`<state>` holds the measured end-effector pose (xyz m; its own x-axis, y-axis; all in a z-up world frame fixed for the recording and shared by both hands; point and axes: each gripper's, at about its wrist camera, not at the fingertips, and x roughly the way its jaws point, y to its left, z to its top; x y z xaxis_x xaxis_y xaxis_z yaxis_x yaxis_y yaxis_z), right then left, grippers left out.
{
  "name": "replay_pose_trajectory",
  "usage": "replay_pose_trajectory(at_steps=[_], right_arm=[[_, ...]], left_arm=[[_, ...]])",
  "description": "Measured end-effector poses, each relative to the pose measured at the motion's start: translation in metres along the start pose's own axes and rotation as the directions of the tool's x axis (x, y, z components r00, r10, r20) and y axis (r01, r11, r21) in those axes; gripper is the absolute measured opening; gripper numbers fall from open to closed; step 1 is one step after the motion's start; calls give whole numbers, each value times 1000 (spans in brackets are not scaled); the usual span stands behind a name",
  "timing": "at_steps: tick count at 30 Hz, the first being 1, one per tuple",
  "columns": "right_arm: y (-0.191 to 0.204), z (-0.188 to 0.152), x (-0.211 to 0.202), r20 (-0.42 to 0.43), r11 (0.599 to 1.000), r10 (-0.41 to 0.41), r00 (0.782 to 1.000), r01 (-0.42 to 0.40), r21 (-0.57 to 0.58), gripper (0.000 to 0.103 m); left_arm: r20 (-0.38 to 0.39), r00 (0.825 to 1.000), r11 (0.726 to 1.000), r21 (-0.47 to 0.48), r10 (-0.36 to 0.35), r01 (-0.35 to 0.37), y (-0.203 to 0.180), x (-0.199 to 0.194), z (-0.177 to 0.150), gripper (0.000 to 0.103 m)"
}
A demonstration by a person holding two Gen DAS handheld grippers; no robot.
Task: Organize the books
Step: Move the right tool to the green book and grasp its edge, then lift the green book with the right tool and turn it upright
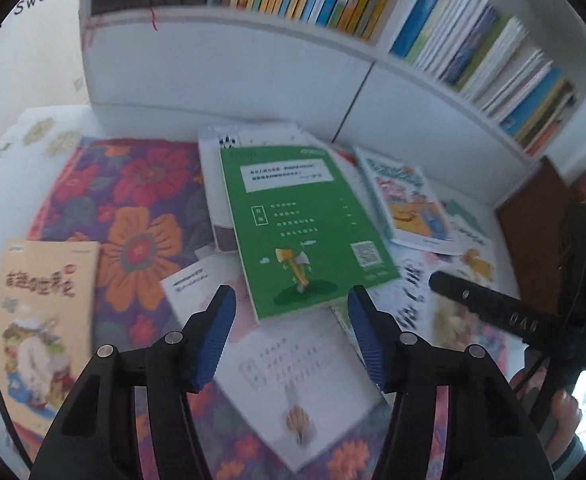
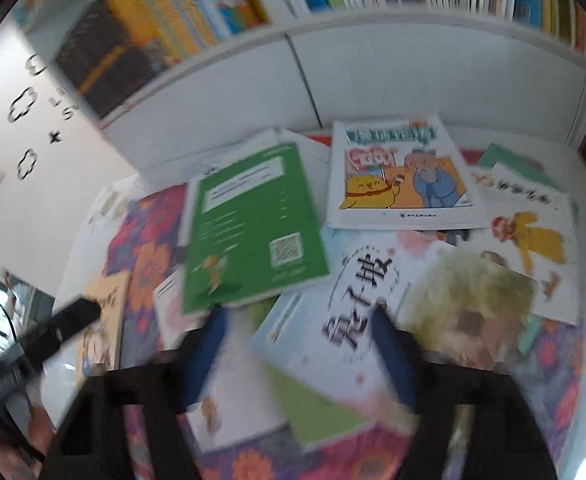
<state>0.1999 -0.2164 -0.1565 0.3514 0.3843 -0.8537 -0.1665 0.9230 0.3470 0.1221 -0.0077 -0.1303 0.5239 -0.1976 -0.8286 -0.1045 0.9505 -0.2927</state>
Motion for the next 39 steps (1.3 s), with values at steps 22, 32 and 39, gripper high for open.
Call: replay_pose_trajectory(at_steps=[22, 32, 39], right_arm=[[0, -7, 61, -96, 995, -6, 995, -4, -103, 46], [-32, -153, -6, -282, 994, 76, 957, -96, -59, 47], [-63, -193, -20, -274, 993, 119, 954, -115, 29, 48]], left_arm=[[-161, 987, 991, 133, 17, 4, -11, 65, -25, 59], [-332, 943, 972, 213, -26, 102, -33, 17, -154, 59], [-316, 947, 984, 142, -57, 107, -19, -2, -171, 59]])
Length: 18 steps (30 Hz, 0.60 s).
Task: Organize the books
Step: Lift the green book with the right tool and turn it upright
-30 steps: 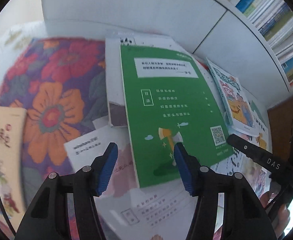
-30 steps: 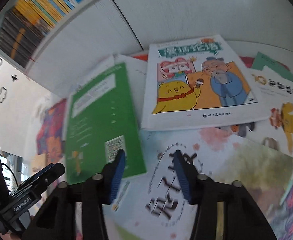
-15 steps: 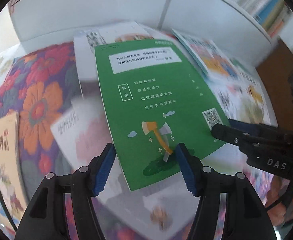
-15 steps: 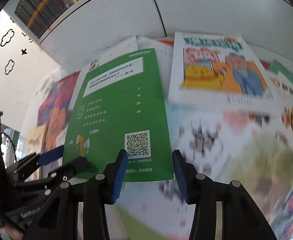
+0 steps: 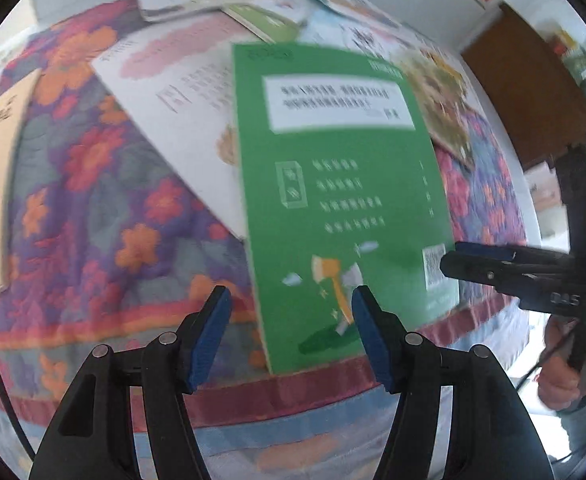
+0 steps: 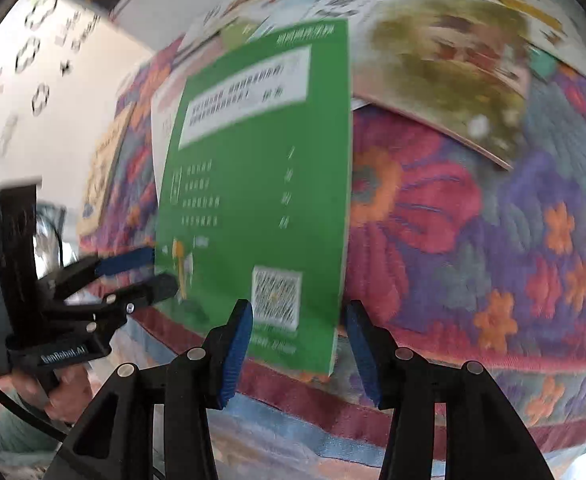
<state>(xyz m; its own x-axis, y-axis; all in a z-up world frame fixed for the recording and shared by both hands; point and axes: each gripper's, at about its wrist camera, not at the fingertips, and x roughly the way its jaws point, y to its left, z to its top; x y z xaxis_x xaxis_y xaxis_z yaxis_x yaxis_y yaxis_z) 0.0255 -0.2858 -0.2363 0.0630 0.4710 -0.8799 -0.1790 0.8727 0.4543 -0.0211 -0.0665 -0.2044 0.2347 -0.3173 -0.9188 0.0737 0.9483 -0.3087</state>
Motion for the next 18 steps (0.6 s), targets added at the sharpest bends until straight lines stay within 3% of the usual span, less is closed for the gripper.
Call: replay_pose_trajectory(at_steps=[4, 6, 7, 8, 12, 14, 16, 17, 18], right_arm=[[-4, 14, 0, 77, 1000, 2, 997, -3, 15, 49], [0, 21, 1, 92, 1000, 28, 995, -29, 9, 57], [4, 28, 4, 96, 999, 52, 994, -53, 10, 67], [6, 29, 5, 102, 997, 74, 992, -76, 12, 70], [-2, 31, 0, 109, 984, 152, 982, -160, 77, 71], [-15, 26, -20, 153, 945, 277, 948, -298, 137, 68], [-13, 24, -35, 200, 886, 412, 889, -442, 137, 62], [-8, 22, -46, 219, 849, 486, 846, -517, 114, 62], [-4, 21, -52, 222, 841, 506, 834, -533, 87, 62]], left_arm=[[10, 999, 999, -16, -46, 46, 11, 5, 15, 59], [-2, 996, 996, -5, -92, 92, 7, 14, 16, 59], [-9, 996, 996, 2, -89, 89, 5, 18, 16, 60], [-7, 998, 998, 16, -66, 66, -2, 22, 13, 60], [8, 1000, 999, 52, -15, 15, -9, 21, 9, 62], [5, 999, 998, 30, -46, 46, -3, 19, 9, 62], [0, 993, 993, -3, -119, 119, 7, 17, 8, 62], [-4, 988, 987, -26, -156, 156, 11, 17, 8, 62], [-1, 985, 984, -43, -170, 170, 15, 17, 8, 62]])
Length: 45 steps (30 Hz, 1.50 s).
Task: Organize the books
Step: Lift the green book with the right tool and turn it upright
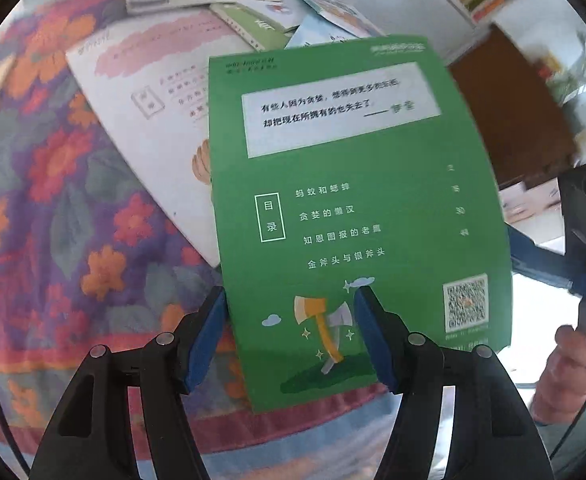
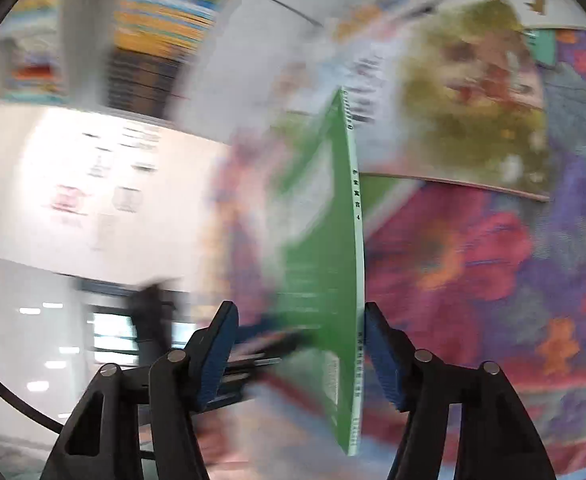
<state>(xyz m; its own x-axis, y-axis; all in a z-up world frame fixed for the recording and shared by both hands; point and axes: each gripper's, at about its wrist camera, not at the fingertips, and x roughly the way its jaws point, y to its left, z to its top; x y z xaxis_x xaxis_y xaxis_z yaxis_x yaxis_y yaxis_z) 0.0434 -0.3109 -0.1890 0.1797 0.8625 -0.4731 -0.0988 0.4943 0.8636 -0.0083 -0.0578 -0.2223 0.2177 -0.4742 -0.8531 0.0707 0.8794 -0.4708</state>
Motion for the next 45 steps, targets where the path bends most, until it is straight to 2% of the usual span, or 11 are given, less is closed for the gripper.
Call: replay_pose_trajectory(at_steps=[5, 10, 13, 20, 24, 26, 29, 32, 38, 41, 45], right_arm=[[17, -3, 44, -78, 978, -191, 978, 183, -100, 60], [14, -5, 56, -53, 969, -245, 968, 243, -38, 18], [32, -9, 52, -33, 956, -288, 957, 285, -74, 10], [151, -28, 82, -24, 769, -559, 829, 508, -388, 10], [176, -49, 115, -39, 725, -566, 824, 475, -498, 14], [180, -58, 131, -99, 737, -549, 830, 425, -525, 17], [165, -63, 135, -243, 856, -416, 876, 287, -430, 30], [141, -62, 129, -269, 909, -346, 899, 250, -333, 58], [95, -61, 139, -271, 890, -425, 864, 345, -298, 58], [72, -62, 148, -221, 841, -519, 826, 448, -303, 57], [45, -61, 161, -182, 815, -563, 806, 506, -283, 39]], left_arm=[[6, 999, 998, -44, -36, 36, 14, -4, -1, 62], [17, 1000, 999, -40, -25, 26, 20, -17, -7, 62], [57, 998, 999, -34, 26, -24, 28, -44, -17, 62], [220, 976, 983, -177, -4, 44, 73, -124, -44, 62], [300, 952, 955, -297, 68, 25, 102, -161, -59, 62], [328, 935, 942, -337, 133, -16, 117, -183, -68, 62], [332, 916, 925, -369, 226, -94, 129, -202, -77, 62], [289, 926, 923, -362, 244, -130, 134, -192, -72, 62], [229, 953, 940, -320, 200, -120, 133, -159, -68, 64], [191, 959, 925, -357, 210, -131, 149, -138, -65, 64], [156, 976, 931, -353, 155, -91, 156, -117, -63, 62]])
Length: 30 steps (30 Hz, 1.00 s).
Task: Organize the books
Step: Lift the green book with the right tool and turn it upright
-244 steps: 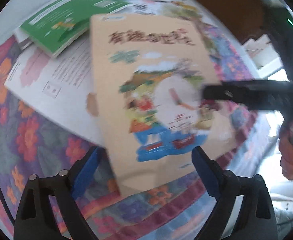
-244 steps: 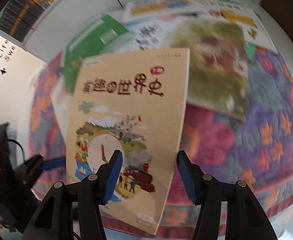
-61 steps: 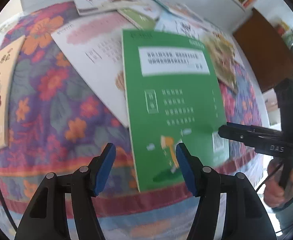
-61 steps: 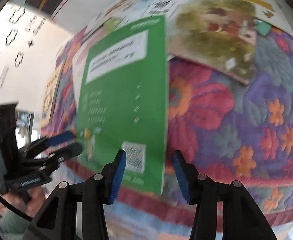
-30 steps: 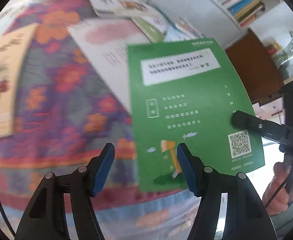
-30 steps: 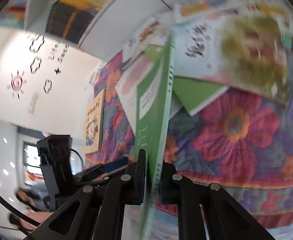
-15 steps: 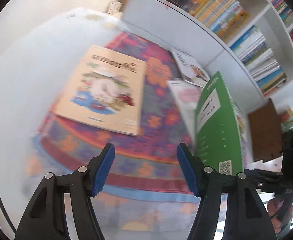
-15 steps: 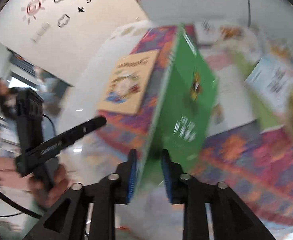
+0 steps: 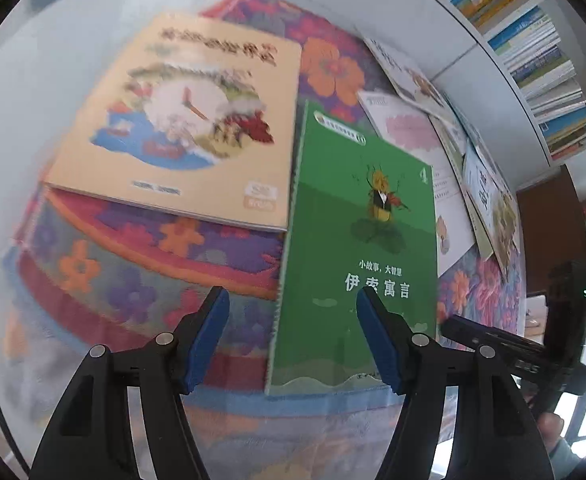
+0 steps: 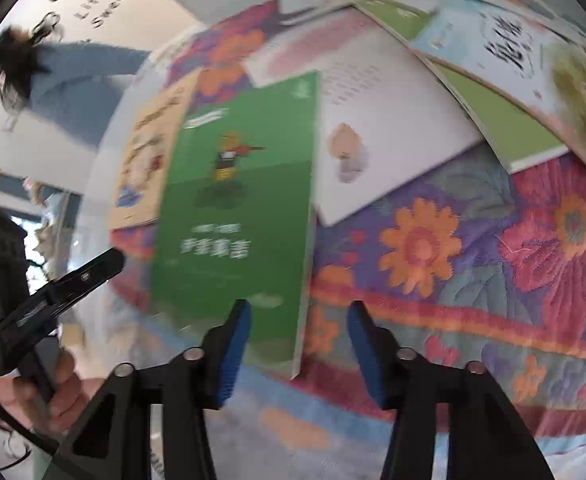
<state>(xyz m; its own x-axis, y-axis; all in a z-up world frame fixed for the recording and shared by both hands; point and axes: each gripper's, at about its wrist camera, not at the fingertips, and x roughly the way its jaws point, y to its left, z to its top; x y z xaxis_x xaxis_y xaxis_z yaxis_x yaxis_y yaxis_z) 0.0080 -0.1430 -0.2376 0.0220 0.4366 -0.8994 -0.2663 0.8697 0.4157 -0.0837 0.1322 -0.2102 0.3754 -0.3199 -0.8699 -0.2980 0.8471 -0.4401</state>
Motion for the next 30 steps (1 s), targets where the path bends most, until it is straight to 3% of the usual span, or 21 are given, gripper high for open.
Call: replay_pose_trajectory(at_steps=[6, 9, 10, 12, 13, 14, 15, 16, 18, 20, 22, 25, 28, 29, 30], right_arm=[[10, -1, 13, 25, 998, -21, 999, 22, -54, 38], [19, -8, 15, -10, 997, 16, 1000, -16, -69, 23], [20, -9, 15, -9, 997, 11, 1000, -12, -70, 23], [17, -10, 15, -10, 998, 12, 1000, -13, -68, 23], [12, -9, 15, -15, 998, 22, 1000, -23, -52, 23], [7, -7, 15, -20, 999, 40, 999, -40, -29, 23], [4, -5, 15, -25, 998, 58, 998, -58, -13, 23], [-3, -3, 14, -33, 996, 88, 996, -88, 8, 23], [-14, -4, 14, -51, 988, 146, 988, -144, 54, 23], [-23, -5, 14, -51, 974, 206, 977, -199, 111, 23], [-28, -6, 18, -59, 974, 196, 979, -187, 129, 23], [-33, -7, 17, -60, 966, 219, 974, -208, 150, 23], [-39, -10, 15, -62, 961, 240, 969, -228, 159, 23], [-42, -10, 16, -62, 954, 256, 965, -242, 175, 23], [-45, -11, 15, -62, 950, 267, 962, -252, 186, 23]], left_arm=[[-19, 1000, 1000, 8, 1, -1, -10, 18, -8, 57], [-36, 999, 999, 35, -5, 7, -18, 20, -13, 54], [-39, 999, 999, 48, 1, 1, -21, 20, -14, 54], [-44, 998, 999, 34, -38, 39, -23, 12, -19, 54], [-25, 996, 996, 14, -91, 91, -24, 3, -20, 54], [-6, 991, 991, 1, -137, 137, -25, -5, -20, 54], [36, 967, 967, -19, -254, 255, -28, -24, -21, 54], [64, 943, 944, -25, -328, 330, -31, -36, -22, 54], [101, 915, 920, 1, -390, 392, -42, -50, -24, 54], [107, 923, 929, 37, -370, 368, -54, -47, -25, 54], [94, 955, 960, 24, -282, 280, -54, -31, -25, 52], [89, 980, 984, -27, -176, 179, -43, -13, -24, 41], [77, 990, 991, -59, -117, 122, -29, -5, -22, 18], [66, 994, 994, -52, -90, 94, -28, -2, -21, 16], [63, 991, 990, -70, -119, 124, -25, -2, -21, 16]])
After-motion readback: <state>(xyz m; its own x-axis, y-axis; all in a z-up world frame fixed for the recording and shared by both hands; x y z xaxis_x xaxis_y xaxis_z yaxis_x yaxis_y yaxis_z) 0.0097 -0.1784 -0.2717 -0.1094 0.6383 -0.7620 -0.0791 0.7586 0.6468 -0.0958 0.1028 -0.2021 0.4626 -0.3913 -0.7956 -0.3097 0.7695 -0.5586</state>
